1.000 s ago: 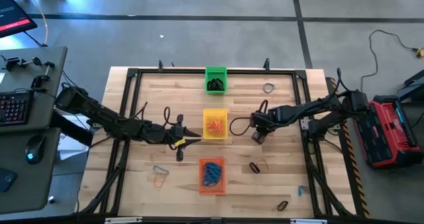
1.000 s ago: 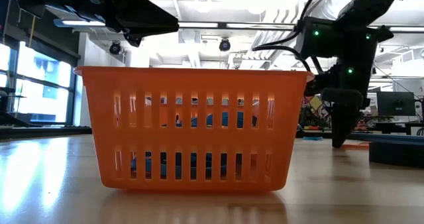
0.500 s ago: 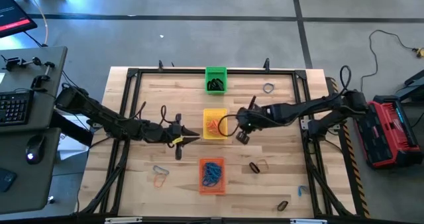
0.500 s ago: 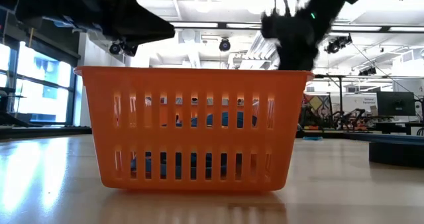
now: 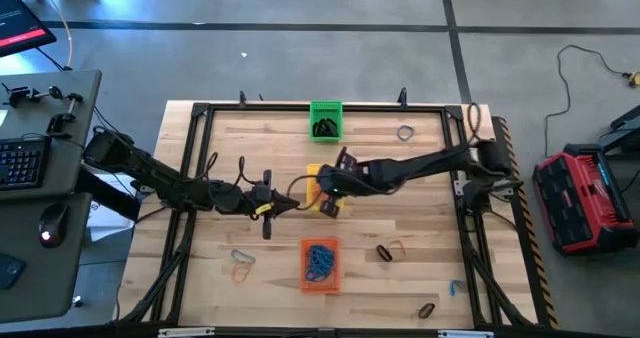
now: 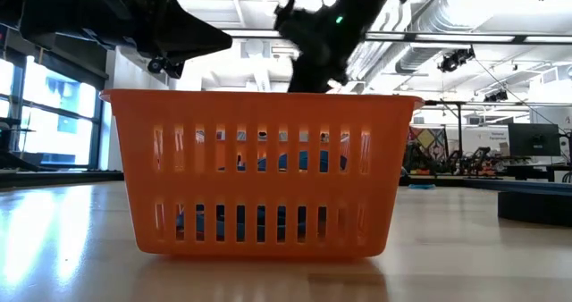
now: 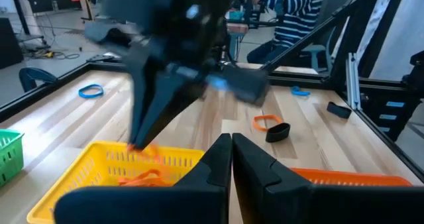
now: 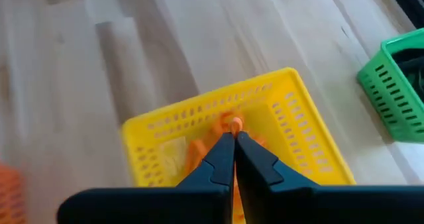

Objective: Sort rubber bands into baskets
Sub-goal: Put the orange rubber band into the yellow bin

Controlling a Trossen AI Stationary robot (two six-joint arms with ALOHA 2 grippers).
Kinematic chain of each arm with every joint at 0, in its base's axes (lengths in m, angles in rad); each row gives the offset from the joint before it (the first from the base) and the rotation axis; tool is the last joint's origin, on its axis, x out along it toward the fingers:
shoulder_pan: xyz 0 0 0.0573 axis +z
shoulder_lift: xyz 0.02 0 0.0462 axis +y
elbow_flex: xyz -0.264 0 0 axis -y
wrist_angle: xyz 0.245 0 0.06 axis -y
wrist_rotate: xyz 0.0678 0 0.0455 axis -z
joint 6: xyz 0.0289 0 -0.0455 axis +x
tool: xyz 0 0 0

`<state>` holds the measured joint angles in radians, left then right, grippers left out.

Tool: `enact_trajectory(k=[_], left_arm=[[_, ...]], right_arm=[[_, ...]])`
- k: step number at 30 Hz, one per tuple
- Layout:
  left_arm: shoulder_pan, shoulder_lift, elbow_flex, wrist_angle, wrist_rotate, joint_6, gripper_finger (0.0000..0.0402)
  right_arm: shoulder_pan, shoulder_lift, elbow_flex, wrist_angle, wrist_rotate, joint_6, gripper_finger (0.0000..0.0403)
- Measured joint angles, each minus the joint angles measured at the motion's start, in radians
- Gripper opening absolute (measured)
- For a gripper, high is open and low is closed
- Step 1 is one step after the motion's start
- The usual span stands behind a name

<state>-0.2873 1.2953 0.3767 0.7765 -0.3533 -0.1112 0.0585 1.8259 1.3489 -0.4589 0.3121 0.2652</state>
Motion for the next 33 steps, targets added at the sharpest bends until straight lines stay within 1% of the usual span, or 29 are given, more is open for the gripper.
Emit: enact_trajectory(k=[4, 6, 9, 12, 15, 18, 20, 22, 23, 25, 28, 29, 30, 33], left_arm=[[0.0, 0.0, 0.0, 0.0, 0.0, 0.0, 0.0003], [0.0, 0.0, 0.0, 0.0, -0.001, 0.002, 0.0003], [0.0, 0.0, 0.0, 0.0, -0.003, 0.01, 0.0003], [0.0, 0.0, 0.0, 0.0, -0.003, 0.011, 0.0003], [0.0, 0.0, 0.0, 0.0, -0.003, 0.01, 0.0003], [-0.001, 0.0, 0.0, 0.001, -0.003, 0.01, 0.0003], [-0.001, 0.0, 0.0, 0.003, -0.002, 0.01, 0.0003], [-0.001, 0.0, 0.0, 0.005, 0.003, 0.01, 0.0003], [-0.001, 0.0, 0.0, 0.005, 0.004, 0.011, 0.0003], [-0.001, 0.0, 0.0, 0.005, 0.004, 0.014, 0.0003], [-0.001, 0.0, 0.0, 0.007, 0.004, 0.017, 0.0003], [-0.001, 0.0, 0.0, 0.006, 0.005, 0.017, 0.0003], [-0.001, 0.0, 0.0, 0.007, 0.005, 0.017, 0.0003], [-0.001, 0.0, 0.0, 0.007, 0.005, 0.017, 0.0003]], right_arm=[[-0.043, 0.066, 0.021, -0.003, -0.021, -0.005, 0.0], [-0.063, 0.085, 0.021, -0.008, -0.057, -0.005, 0.0], [-0.081, 0.096, 0.021, -0.016, -0.071, -0.018, 0.0011], [-0.085, 0.092, 0.022, -0.007, -0.076, -0.021, 0.0041], [-0.079, 0.085, 0.028, -0.013, -0.076, -0.031, 0.0086], [-0.057, 0.071, 0.05, -0.057, -0.076, -0.036, 0.0128], [-0.035, 0.052, 0.066, -0.081, -0.056, -0.024, 0.0141], [-0.004, 0.022, 0.07, -0.105, 0.007, -0.022, 0.0135], [0.012, 0.007, 0.071, -0.117, 0.041, -0.018, 0.0125], [0.045, -0.019, 0.071, -0.152, 0.091, 0.004, 0.0093], [0.098, -0.046, 0.071, -0.196, 0.147, 0.049, 0.0027], [0.115, -0.05, 0.071, -0.207, 0.157, 0.062, 0.0014], [0.132, -0.051, 0.071, -0.215, 0.165, 0.076, 0.0009], [0.179, -0.05, 0.07, -0.242, 0.182, 0.127, 0.002]])
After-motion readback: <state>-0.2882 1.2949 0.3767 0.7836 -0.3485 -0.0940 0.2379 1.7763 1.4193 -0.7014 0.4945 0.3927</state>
